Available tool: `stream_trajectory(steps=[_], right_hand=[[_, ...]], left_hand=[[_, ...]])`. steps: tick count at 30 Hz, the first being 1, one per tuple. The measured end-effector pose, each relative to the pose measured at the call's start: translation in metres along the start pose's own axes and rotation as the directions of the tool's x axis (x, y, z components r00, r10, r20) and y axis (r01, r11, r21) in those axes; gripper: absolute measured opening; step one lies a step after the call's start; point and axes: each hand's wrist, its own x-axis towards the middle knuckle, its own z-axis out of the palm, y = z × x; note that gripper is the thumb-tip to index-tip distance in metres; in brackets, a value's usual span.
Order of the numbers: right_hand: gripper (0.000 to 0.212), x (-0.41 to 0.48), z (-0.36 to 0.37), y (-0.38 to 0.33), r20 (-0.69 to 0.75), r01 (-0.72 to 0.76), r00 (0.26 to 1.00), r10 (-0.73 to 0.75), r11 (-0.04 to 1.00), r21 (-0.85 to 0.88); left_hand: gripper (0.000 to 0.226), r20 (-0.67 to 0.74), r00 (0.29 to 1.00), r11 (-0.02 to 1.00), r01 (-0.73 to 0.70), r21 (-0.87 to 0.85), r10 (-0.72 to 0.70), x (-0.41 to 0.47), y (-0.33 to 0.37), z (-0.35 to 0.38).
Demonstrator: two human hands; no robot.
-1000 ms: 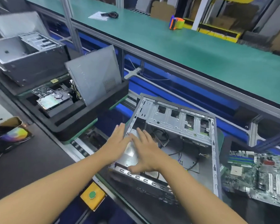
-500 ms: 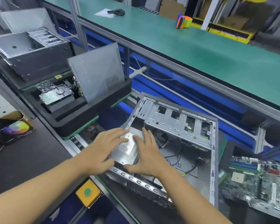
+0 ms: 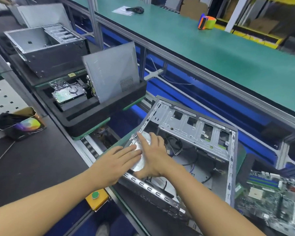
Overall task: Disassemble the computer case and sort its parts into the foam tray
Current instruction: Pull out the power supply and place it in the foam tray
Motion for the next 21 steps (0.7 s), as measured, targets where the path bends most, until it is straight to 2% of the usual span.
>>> stream_trajectory(steps=[4,6,8,12,14,16,18,21], right_hand=[[0.132,0.0,0.001,0.003,-0.113,0.023,0.993,-0.019,0.999,0.031],[0.13,0.002,-0.001,0.005,-0.129,0.03,0.991,-0.027,0.999,0.022],[0.13,0.005,-0.006,0.006,-0.125,0.032,0.992,-0.031,0.999,0.009],[0.131,0.01,-0.016,0.008,-0.113,0.013,0.993,-0.013,1.0,-0.001],[0.134,0.006,-0.017,0.013,-0.087,0.013,0.996,-0.017,0.999,-0.046],[0.136,-0.001,-0.015,0.018,-0.063,0.021,0.998,-0.026,0.996,-0.084],[0.136,-0.006,-0.014,0.019,-0.049,0.037,0.998,-0.043,0.994,-0.104],[0.133,-0.011,-0.016,0.017,-0.03,0.052,0.998,-0.057,0.989,-0.141]], left_hand=[[0.064,-0.106,0.992,0.995,0.055,-0.089,-0.064,0.003,0.008,0.006],[0.067,-0.111,0.99,0.986,0.069,-0.151,-0.087,0.007,0.008,0.006],[0.071,-0.048,0.998,0.982,0.039,-0.186,-0.049,0.006,0.002,0.002],[0.101,0.103,0.995,0.959,0.026,-0.282,0.003,-0.001,-0.009,-0.01],[0.099,0.098,0.991,0.887,0.122,-0.445,-0.087,-0.001,-0.006,-0.015],[0.086,0.097,0.958,0.72,0.268,-0.64,-0.271,0.005,0.0,-0.016],[0.077,0.139,0.895,0.608,0.395,-0.689,-0.424,0.015,0.003,-0.013],[0.076,0.187,0.857,0.662,0.495,-0.563,-0.481,0.029,0.004,-0.005]])
